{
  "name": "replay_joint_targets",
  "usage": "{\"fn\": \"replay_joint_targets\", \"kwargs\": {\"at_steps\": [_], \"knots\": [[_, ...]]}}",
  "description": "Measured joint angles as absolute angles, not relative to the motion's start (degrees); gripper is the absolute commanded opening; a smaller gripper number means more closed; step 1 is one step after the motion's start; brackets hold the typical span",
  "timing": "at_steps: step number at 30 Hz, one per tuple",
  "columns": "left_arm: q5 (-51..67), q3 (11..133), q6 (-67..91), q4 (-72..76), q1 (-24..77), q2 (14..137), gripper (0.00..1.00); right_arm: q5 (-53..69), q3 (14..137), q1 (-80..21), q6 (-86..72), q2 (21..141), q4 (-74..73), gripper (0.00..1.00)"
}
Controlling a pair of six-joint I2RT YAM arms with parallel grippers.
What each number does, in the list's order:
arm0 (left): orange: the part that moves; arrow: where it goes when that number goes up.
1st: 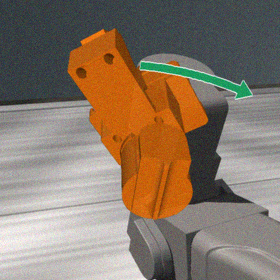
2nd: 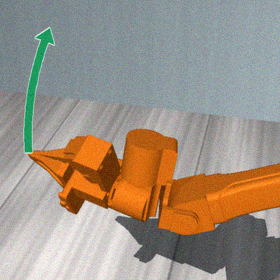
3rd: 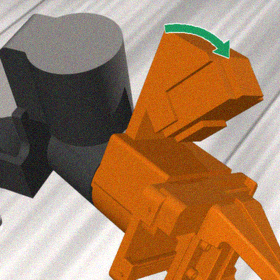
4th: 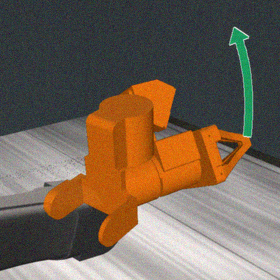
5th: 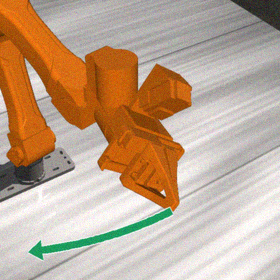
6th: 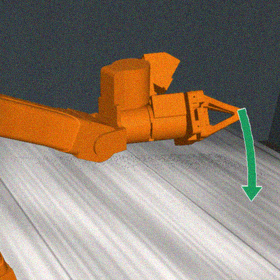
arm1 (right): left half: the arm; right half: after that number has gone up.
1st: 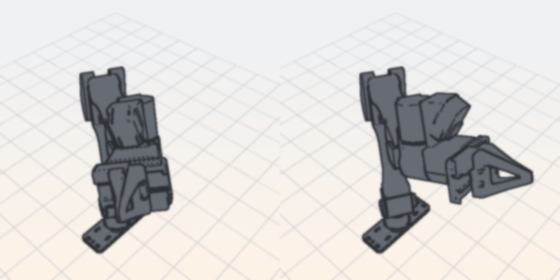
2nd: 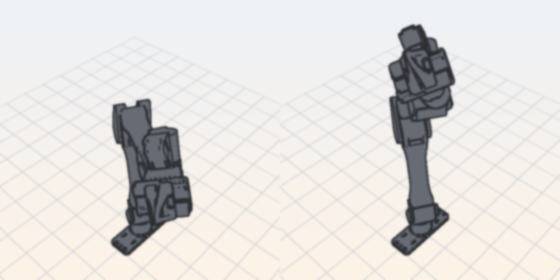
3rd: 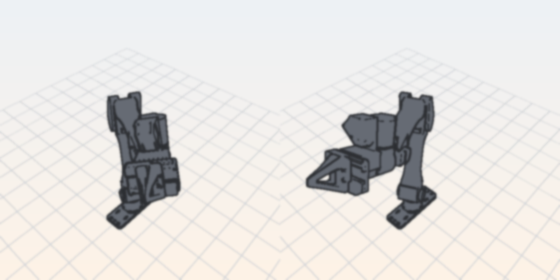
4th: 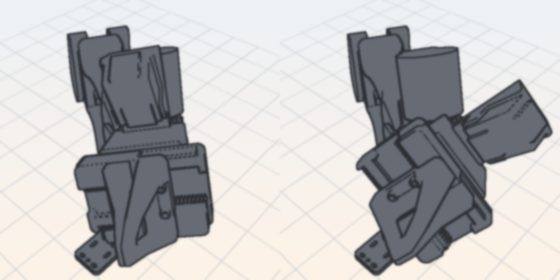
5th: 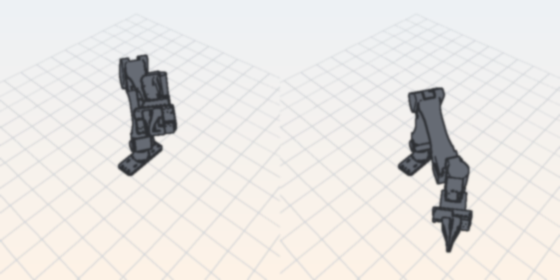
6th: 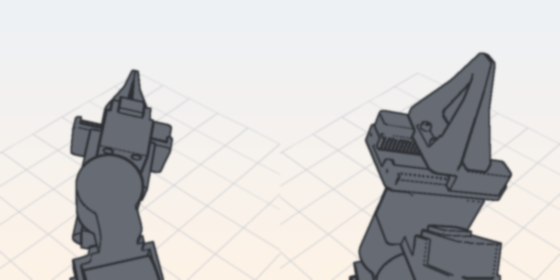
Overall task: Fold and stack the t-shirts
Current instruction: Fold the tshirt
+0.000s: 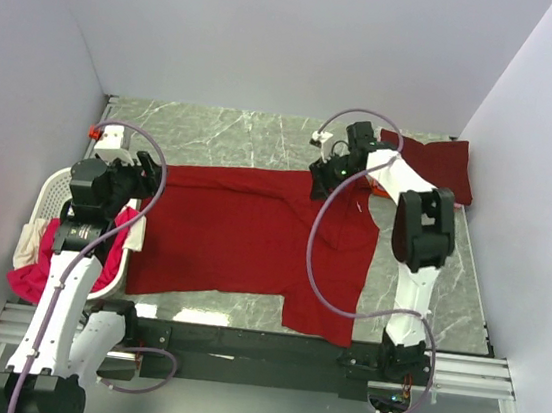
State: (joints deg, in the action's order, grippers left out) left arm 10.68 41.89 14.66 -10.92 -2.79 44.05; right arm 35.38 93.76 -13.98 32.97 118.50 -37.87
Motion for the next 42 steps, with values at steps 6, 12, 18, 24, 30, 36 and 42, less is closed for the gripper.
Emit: {"fn": "replay_joint_targets", "kwargs": {"at_steps": [6,12,18,24,30,36,42], "knots": [[10.24,41.89,14.20,-11.27,-2.70,43.97,0.67,36.21,99.85,-13.98,29.28,125.78,-43.62,0.66],[10.26,41.89,14.22,-11.51,-2.70,43.99,0.67,37.26,103.57,-14.00,28.08,127.96,-46.02,0.64],[10.26,41.89,14.22,-11.51,-2.70,44.18,0.67,37.41,105.27,-14.55,27.83,129.62,-47.53,0.61],[10.24,41.89,14.22,-11.53,-2.70,44.49,0.67,37.12,106.28,-15.18,27.53,131.50,-48.71,0.53],[10.26,41.89,14.22,-11.51,-2.70,44.51,0.67,36.97,107.68,-15.94,27.99,131.61,-50.78,0.30],[10.26,41.89,14.22,-11.51,-2.70,44.51,0.67,37.15,107.68,-16.60,28.29,131.59,-52.07,0.08],[10.26,41.89,14.22,-11.51,-2.70,44.51,0.67,37.12,106.28,-16.69,28.42,130.41,-52.03,0.01]]}}
